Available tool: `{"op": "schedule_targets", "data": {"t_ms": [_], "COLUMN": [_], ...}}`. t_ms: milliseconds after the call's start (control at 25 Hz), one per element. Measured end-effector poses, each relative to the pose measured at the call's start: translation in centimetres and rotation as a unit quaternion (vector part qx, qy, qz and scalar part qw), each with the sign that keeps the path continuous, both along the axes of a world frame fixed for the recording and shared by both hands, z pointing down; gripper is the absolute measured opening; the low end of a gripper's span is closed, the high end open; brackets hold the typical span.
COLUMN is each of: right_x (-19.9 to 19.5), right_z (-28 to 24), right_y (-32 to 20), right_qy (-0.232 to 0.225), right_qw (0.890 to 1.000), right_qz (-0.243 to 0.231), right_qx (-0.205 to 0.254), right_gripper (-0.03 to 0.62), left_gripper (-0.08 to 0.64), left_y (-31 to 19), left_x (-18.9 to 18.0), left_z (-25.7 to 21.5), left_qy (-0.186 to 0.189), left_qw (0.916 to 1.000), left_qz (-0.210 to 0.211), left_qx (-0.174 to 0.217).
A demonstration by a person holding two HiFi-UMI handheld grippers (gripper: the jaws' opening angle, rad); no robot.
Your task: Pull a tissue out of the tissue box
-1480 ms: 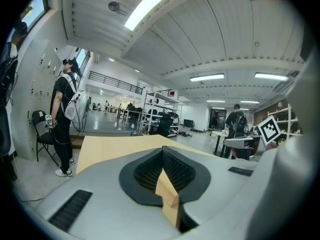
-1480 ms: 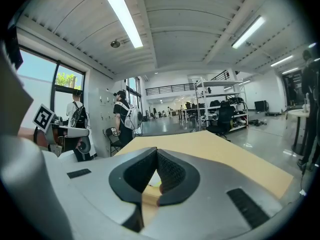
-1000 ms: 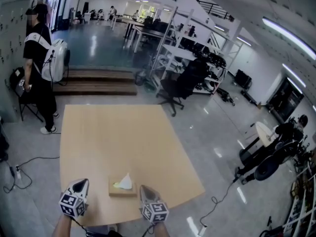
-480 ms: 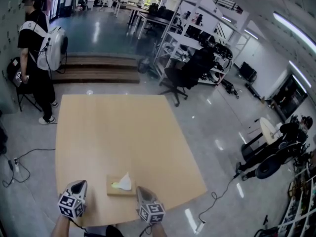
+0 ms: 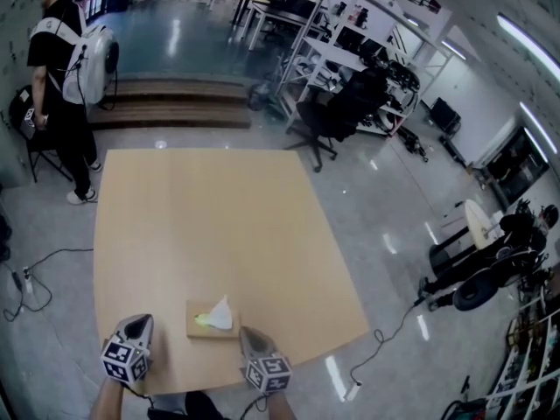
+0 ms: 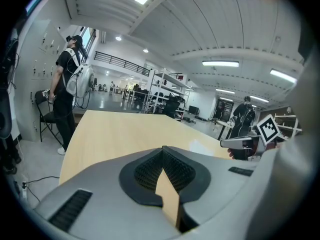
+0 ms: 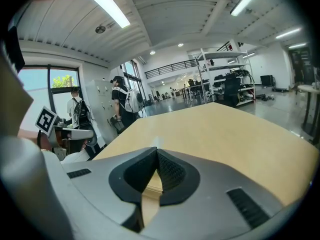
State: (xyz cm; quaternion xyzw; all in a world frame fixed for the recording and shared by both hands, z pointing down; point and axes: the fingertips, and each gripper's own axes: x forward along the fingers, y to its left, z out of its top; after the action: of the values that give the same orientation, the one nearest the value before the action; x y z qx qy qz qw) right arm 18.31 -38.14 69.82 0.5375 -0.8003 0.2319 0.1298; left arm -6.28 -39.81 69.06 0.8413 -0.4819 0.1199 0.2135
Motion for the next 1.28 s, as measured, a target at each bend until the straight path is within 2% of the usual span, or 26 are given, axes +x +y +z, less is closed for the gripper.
{"op": "schedule_targets", "data": {"t_ms": [280, 520, 600, 680, 880, 1280], "right_x": [-0.1, -0.8, -0.9, -0.9, -1.6, -2.2], "right_z": [0.7, 0.9, 1.1, 1.4, 2.3, 4.4], "right_y": [-0.3, -0.5, -0.7, -0.8, -1.5, -2.9], "right_qy": [-0.027, -0.020, -0.023, -0.033, -0.044, -0.036], "right_qw": [1.000, 1.000, 0.999, 0.999, 0.998, 0.998], "right_qz": [0.001, -0.008, -0.010, -0.013, -0.018, -0.019], "right_qx": [-0.015, -0.022, -0.023, -0.025, -0.034, -0.048], "right_gripper": [0.011, 0.014, 0.027, 0.097, 0.179, 0.179], "left_gripper": [0.008, 0.008, 0.008, 0.008, 0.008, 0.008], "left_y": [-0.2, -0.3, -0.4, -0.3, -0.3, 0.0], "left_x": [-0.1, -0.6, -0.5, -0.4, -0.4, -1.2], "left_z": [-0.1, -0.5, -0.4, -0.4, -0.3, 0.0], "left_qy": [-0.003, -0.004, -0.004, -0.004, -0.006, -0.008], "left_qw": [1.0000, 1.0000, 0.9999, 0.9999, 0.9999, 0.9999], "left_qz": [-0.001, -0.006, -0.006, -0.006, -0.004, -0.012], "left_qx": [0.002, 0.005, 0.007, 0.008, 0.008, 0.005]}}
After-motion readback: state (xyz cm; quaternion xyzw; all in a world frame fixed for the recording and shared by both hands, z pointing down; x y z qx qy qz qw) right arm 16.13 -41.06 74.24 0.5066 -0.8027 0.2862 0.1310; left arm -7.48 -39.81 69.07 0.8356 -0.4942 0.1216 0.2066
